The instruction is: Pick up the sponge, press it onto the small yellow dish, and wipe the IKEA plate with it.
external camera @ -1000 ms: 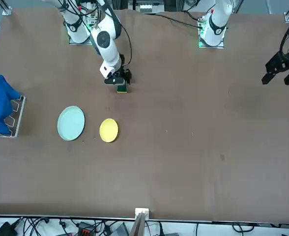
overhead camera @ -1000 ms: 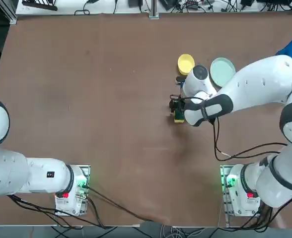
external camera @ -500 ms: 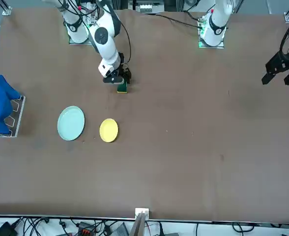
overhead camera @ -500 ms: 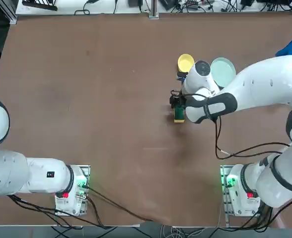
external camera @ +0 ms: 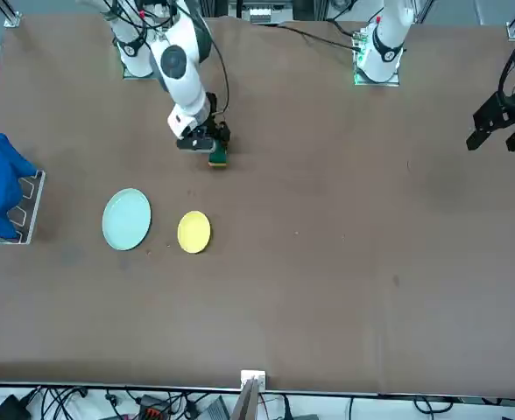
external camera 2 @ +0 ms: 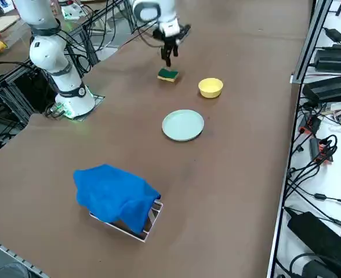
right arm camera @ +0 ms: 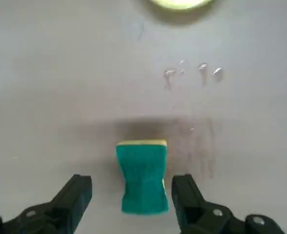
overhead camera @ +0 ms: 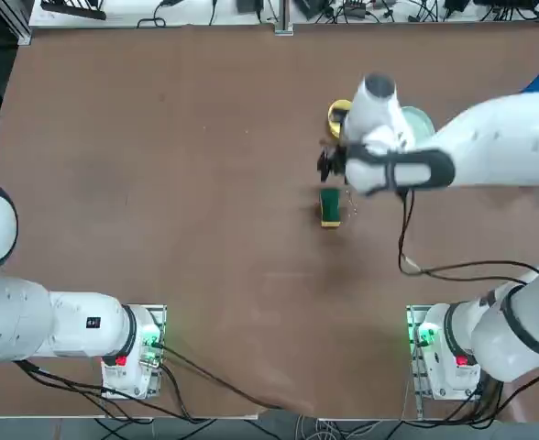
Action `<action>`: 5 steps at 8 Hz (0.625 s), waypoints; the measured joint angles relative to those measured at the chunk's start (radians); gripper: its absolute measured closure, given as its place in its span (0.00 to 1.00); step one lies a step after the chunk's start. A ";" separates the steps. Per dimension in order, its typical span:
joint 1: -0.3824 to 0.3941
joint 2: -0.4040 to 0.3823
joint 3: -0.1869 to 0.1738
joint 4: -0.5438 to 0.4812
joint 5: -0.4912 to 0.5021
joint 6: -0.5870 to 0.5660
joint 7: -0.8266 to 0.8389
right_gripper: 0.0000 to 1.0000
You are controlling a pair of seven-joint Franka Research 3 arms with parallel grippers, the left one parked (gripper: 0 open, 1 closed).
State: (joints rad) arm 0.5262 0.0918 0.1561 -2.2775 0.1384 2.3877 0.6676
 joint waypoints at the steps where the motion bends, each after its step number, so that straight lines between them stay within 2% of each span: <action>1: -0.053 -0.021 -0.002 0.129 0.000 -0.176 -0.018 0.00; 3: -0.178 -0.025 -0.005 0.371 -0.001 -0.448 -0.085 0.00; 5: -0.307 -0.016 -0.010 0.507 -0.006 -0.585 -0.184 0.00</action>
State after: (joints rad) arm 0.2192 0.0760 0.1466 -1.7701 0.1329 1.8022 0.4832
